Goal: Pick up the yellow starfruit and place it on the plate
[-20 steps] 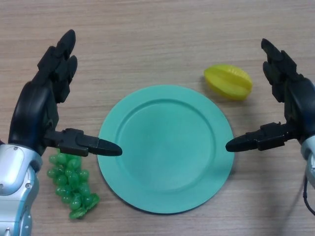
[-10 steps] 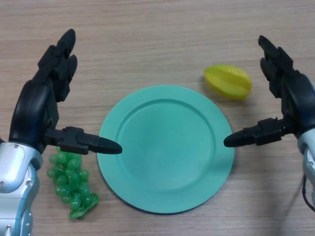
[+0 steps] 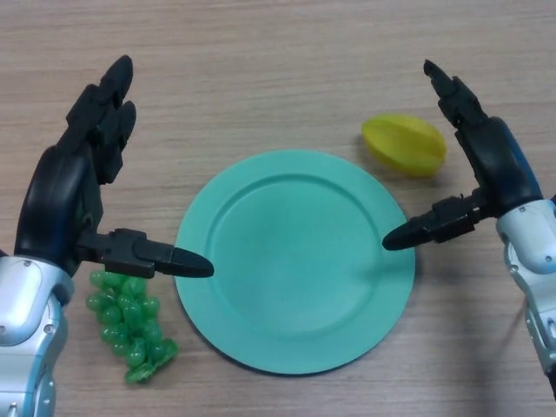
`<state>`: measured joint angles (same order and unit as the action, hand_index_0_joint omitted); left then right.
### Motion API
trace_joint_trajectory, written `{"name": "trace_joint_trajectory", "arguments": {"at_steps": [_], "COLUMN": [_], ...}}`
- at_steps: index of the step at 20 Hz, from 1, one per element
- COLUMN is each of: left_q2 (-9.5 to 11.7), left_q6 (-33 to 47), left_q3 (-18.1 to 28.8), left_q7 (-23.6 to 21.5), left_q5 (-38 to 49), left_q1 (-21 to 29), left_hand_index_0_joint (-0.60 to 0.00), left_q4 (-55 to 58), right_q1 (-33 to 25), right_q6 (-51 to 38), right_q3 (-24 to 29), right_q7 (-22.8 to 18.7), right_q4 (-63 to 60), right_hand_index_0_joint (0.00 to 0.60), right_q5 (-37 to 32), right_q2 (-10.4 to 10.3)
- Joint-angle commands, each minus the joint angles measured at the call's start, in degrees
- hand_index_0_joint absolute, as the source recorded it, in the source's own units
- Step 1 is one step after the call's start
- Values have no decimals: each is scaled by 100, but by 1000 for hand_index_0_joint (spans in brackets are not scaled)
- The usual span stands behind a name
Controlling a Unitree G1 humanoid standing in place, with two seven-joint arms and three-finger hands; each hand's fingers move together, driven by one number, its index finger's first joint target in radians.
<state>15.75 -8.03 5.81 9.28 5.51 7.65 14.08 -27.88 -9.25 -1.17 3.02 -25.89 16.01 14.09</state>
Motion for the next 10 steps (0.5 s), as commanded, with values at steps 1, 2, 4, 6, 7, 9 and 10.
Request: {"name": "trace_joint_trajectory", "arguments": {"at_steps": [1, 2, 4, 6, 7, 9, 10], "left_q2": [304, 311, 329, 329, 337, 339, 340], "left_q6": [923, 914, 850, 936, 913, 915, 917], "left_q3": [472, 487, 510, 508, 512, 503, 499], "left_q7": [112, 129, 171, 136, 136, 134, 130], "left_q5": [107, 111, 125, 51, 62, 49, 35], "left_q1": [128, 119, 132, 160, 183, 187, 187], "left_hand_index_0_joint": [0, 0, 0, 0, 0, 0, 0], "left_q4": [222, 223, 184, 114, 102, 73, 65], "right_q1": [-481, -504, -646, -718, -774, -815, -834], "right_q6": [-979, -1016, -1177, -1148, -1211, -1225, -1243], "right_q3": [133, 133, 148, 156, 149, 146, 145], "right_q7": [-473, -501, -597, -544, -594, -589, -599], "right_q4": [47, -9, -275, -367, -476, -575, -609], "right_hand_index_0_joint": [0, 0, 0, 0, 0, 0, 0], "right_q5": [226, 269, 299, 259, 304, 319, 331], "right_q2": [110, 113, 99, 97, 116, 120, 124]}}
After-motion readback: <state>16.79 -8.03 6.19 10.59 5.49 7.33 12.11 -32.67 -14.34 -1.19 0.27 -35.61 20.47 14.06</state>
